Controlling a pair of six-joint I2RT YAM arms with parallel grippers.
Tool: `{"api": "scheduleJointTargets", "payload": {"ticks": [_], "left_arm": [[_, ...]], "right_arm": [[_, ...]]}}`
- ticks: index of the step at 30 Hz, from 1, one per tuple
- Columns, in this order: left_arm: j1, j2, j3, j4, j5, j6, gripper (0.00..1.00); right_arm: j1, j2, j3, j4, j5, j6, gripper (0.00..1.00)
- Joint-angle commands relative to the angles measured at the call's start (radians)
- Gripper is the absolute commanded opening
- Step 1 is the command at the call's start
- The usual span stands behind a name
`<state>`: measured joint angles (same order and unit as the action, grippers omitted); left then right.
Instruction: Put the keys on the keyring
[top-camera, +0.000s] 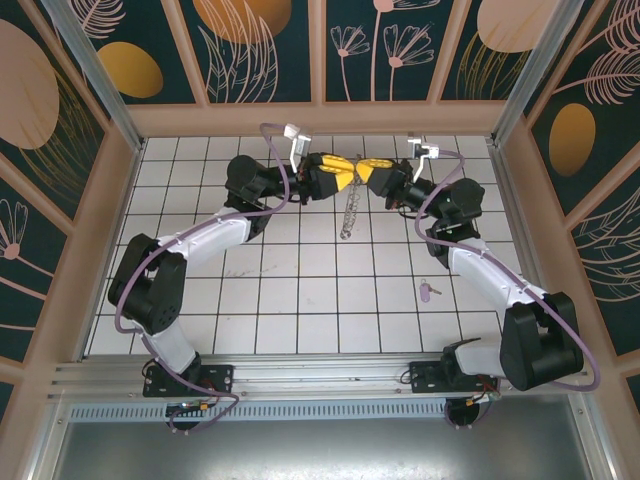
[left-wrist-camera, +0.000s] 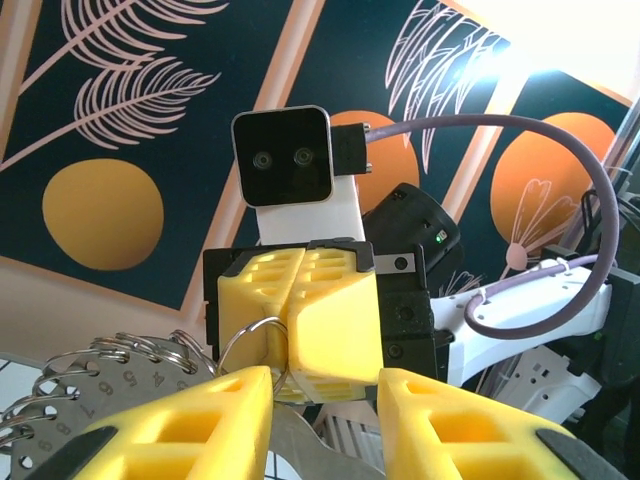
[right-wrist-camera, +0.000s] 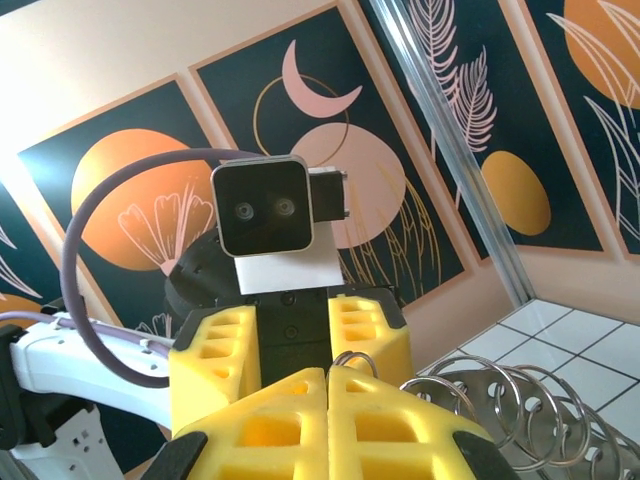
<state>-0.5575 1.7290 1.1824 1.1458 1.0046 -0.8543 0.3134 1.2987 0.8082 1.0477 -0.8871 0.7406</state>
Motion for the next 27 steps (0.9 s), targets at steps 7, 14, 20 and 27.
{"api": "scheduleJointTargets", "payload": {"ticks": [7, 14, 20, 27], "left_arm": [[0.039, -0.063, -0.038, 0.009, -0.093, 0.023, 0.38], [0.039, -0.023, -0.009, 0.048, -0.038, -0.042, 0.41], [0.028, 0.026, 0.021, 0.092, 0.014, -0.099, 0.43], [0.006, 0.047, 0.044, 0.092, 0.024, -0.098, 0.43]], "right_arm": [[0.000, -0.039, 0.010, 0.025, -0.035, -0.011, 0.00], [0.003, -0.037, 0.017, 0.031, -0.036, -0.002, 0.00], [0.008, -0.029, 0.031, 0.036, -0.036, 0.000, 0.00], [0.008, -0.027, 0.035, 0.032, -0.039, 0.000, 0.00]]}}
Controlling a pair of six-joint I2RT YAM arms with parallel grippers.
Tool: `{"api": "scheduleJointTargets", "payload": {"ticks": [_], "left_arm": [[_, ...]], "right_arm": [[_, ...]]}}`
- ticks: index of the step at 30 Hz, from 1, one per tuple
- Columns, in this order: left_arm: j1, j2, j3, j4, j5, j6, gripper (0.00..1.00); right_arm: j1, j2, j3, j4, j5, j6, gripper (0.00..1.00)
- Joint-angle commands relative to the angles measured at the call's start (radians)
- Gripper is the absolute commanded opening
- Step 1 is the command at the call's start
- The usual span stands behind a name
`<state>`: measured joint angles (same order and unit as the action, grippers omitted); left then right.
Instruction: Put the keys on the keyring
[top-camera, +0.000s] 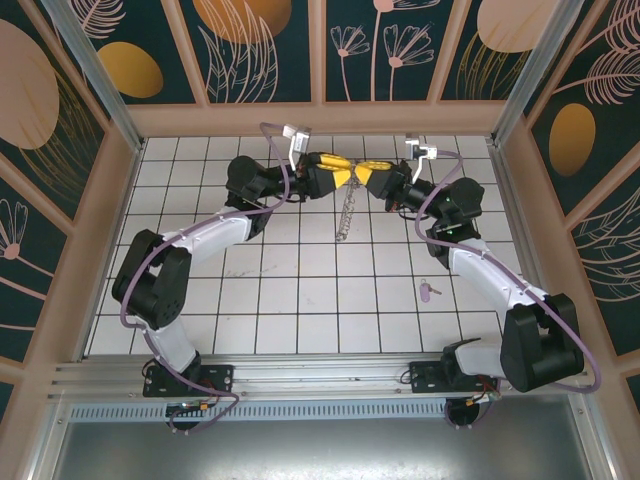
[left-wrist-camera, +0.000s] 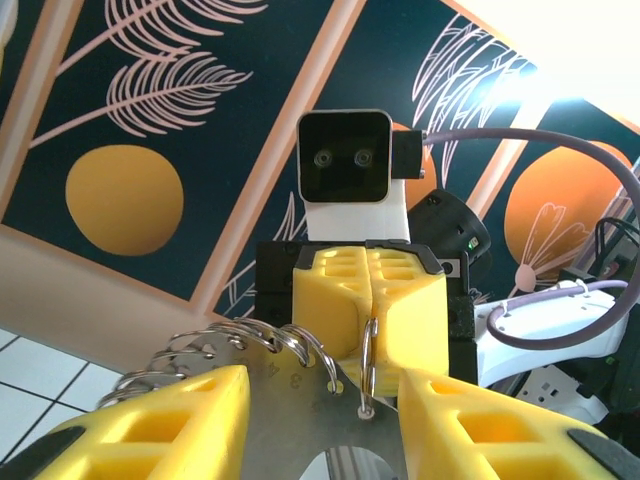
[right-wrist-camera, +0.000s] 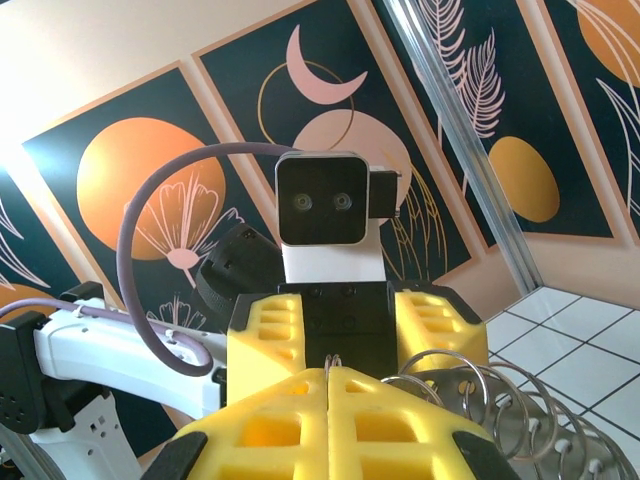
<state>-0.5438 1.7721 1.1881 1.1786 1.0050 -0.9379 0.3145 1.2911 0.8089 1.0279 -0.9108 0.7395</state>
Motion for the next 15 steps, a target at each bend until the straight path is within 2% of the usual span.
{"api": "scheduleJointTargets", "payload": {"ticks": [1, 6, 15], "left_arm": [[-0.008, 0.005, 0.041, 0.060, 0.022, -0.015, 0.43], [-0.013, 0.009, 0.050, 0.061, 0.017, -0.015, 0.40], [-0.019, 0.015, 0.054, 0.065, 0.017, -0.018, 0.17]], "right_arm": [[0.007, -0.021, 0.033, 0.052, -0.015, 0.000, 0.00], [0.008, -0.024, 0.027, 0.050, -0.014, -0.003, 0.00], [0.006, -0.027, 0.024, 0.043, -0.010, -0.009, 0.00]]}}
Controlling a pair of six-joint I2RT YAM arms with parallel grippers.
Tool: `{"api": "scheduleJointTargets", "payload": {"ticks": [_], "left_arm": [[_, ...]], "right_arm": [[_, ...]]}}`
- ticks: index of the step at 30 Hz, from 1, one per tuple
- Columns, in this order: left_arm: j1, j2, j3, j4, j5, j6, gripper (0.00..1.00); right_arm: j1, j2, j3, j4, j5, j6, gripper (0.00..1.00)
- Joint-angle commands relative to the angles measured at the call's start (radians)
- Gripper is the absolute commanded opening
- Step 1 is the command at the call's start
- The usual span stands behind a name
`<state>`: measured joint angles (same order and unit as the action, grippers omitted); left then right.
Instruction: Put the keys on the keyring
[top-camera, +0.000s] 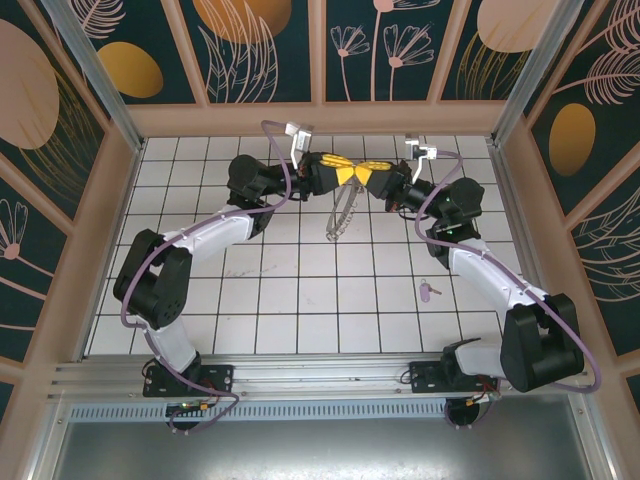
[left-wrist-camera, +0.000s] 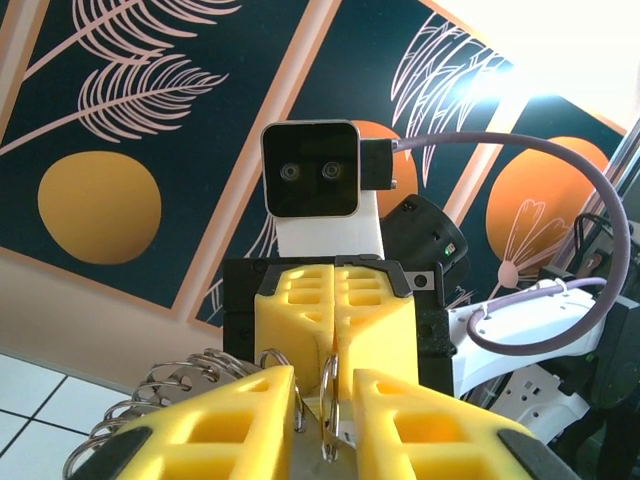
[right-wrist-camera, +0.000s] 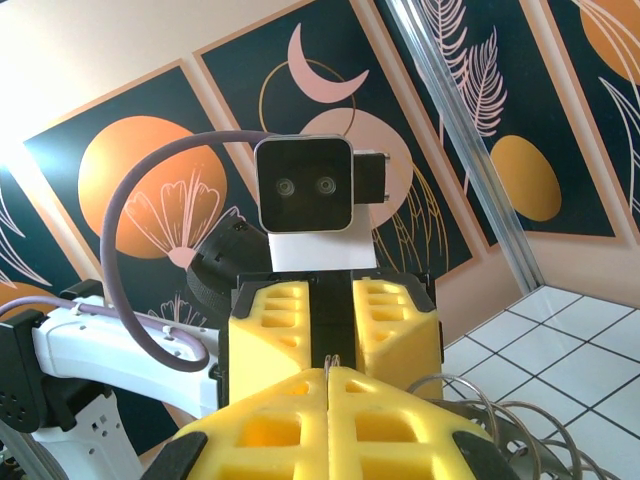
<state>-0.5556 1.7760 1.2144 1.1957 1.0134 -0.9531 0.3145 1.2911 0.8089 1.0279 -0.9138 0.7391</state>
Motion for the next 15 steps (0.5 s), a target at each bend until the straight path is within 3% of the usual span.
{"api": "scheduleJointTargets", "payload": {"ticks": [1, 7, 12, 15], "left_arm": [[-0.007, 0.011, 0.027, 0.050, 0.008, -0.001, 0.15], [-0.007, 0.002, 0.008, 0.048, 0.008, 0.000, 0.18], [-0.007, -0.013, -0.012, 0.039, -0.001, 0.022, 0.06], [-0.007, -0.019, -0.016, 0.035, -0.004, 0.026, 0.10]], "right_arm": [[0.006, -0.027, 0.024, 0.040, -0.007, -0.010, 0.00], [0.005, -0.027, 0.023, 0.031, 0.004, -0.017, 0.00], [0.005, -0.027, 0.022, 0.030, 0.010, -0.019, 0.00], [0.006, -0.027, 0.018, 0.028, 0.013, -0.018, 0.00]]}}
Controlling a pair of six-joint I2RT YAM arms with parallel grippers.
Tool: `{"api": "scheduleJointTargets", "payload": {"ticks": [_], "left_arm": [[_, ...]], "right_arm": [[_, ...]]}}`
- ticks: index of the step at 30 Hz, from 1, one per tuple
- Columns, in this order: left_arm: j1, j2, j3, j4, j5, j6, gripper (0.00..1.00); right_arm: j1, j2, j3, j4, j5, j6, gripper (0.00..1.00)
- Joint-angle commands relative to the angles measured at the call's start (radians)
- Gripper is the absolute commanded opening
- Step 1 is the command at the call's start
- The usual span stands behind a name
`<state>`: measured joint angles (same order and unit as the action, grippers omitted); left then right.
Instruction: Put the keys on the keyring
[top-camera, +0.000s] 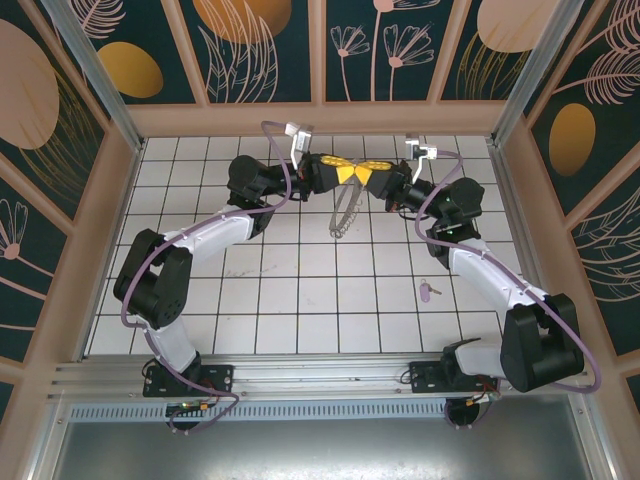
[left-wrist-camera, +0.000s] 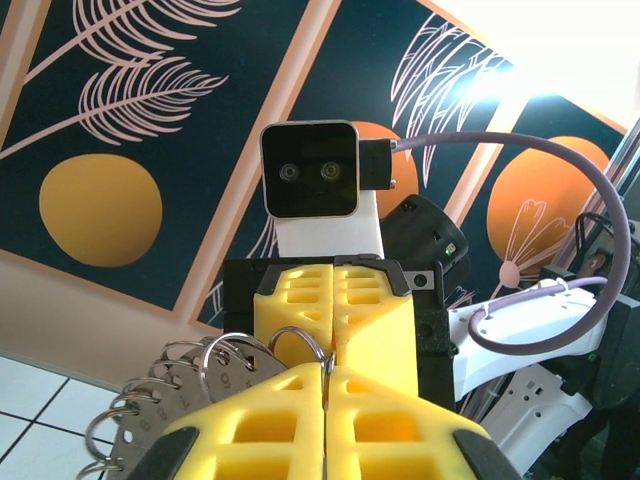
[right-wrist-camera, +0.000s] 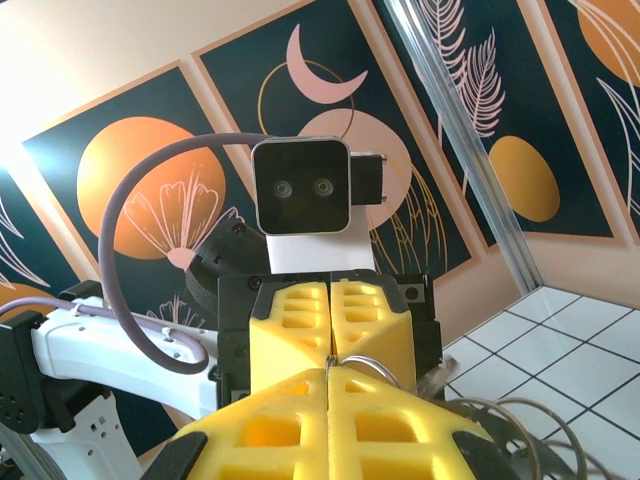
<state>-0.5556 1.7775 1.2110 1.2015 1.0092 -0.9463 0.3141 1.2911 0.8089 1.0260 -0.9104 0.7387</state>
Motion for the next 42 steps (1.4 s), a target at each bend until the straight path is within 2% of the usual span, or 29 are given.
{"api": "scheduleJointTargets", "payload": {"ticks": [1, 2, 4, 11, 18, 20, 21, 22, 23, 25, 28, 31, 34, 38, 42], "left_arm": [[-0.007, -0.024, -0.014, 0.027, 0.000, 0.022, 0.16], [-0.006, -0.026, -0.016, 0.024, -0.004, 0.024, 0.23], [-0.007, -0.033, -0.022, 0.015, -0.011, 0.035, 0.27], [-0.007, -0.048, -0.028, -0.011, -0.026, 0.067, 0.25], [-0.007, -0.043, -0.019, -0.003, -0.024, 0.061, 0.02], [-0.007, -0.043, -0.015, -0.005, -0.024, 0.066, 0.00], [-0.007, -0.044, -0.012, -0.019, -0.022, 0.076, 0.00], [-0.007, -0.047, -0.007, -0.045, -0.018, 0.097, 0.00], [-0.007, -0.051, -0.004, -0.077, -0.018, 0.123, 0.00], [-0.007, -0.058, 0.010, -0.186, -0.020, 0.216, 0.00], [-0.007, -0.121, 0.033, -0.385, -0.036, 0.385, 0.00], [-0.007, -0.155, 0.070, -0.586, -0.062, 0.564, 0.00], [-0.007, -0.182, 0.094, -0.728, -0.093, 0.704, 0.00], [-0.010, -0.215, 0.106, -0.842, -0.157, 0.851, 0.00], [-0.019, -0.253, 0.101, -0.917, -0.254, 0.989, 0.00]], "right_arm": [[0.006, -0.027, 0.019, 0.029, 0.010, -0.018, 0.00], [0.006, -0.027, 0.017, 0.030, 0.010, -0.019, 0.00], [0.004, -0.030, 0.015, 0.028, 0.012, -0.020, 0.00], [0.001, -0.036, 0.008, 0.025, 0.015, -0.021, 0.00], [0.000, -0.037, 0.006, 0.024, 0.012, -0.022, 0.00], [0.001, -0.036, 0.012, 0.004, 0.013, -0.029, 0.00], [0.000, -0.038, 0.019, -0.034, 0.028, -0.041, 0.03], [-0.004, -0.041, 0.027, -0.080, 0.045, -0.056, 0.24], [-0.009, -0.047, 0.030, -0.123, 0.070, -0.070, 0.39], [-0.029, -0.080, 0.019, -0.241, 0.184, -0.095, 0.65], [-0.082, -0.144, -0.019, -0.399, 0.383, -0.113, 0.78], [-0.137, -0.188, -0.056, -0.551, 0.525, -0.151, 0.81], [-0.150, -0.202, -0.078, -0.679, 0.665, -0.238, 0.81], [-0.149, -0.161, -0.092, -0.779, 0.841, -0.291, 0.81], [-0.149, -0.108, -0.098, -0.826, 0.866, -0.313, 0.82]]}}
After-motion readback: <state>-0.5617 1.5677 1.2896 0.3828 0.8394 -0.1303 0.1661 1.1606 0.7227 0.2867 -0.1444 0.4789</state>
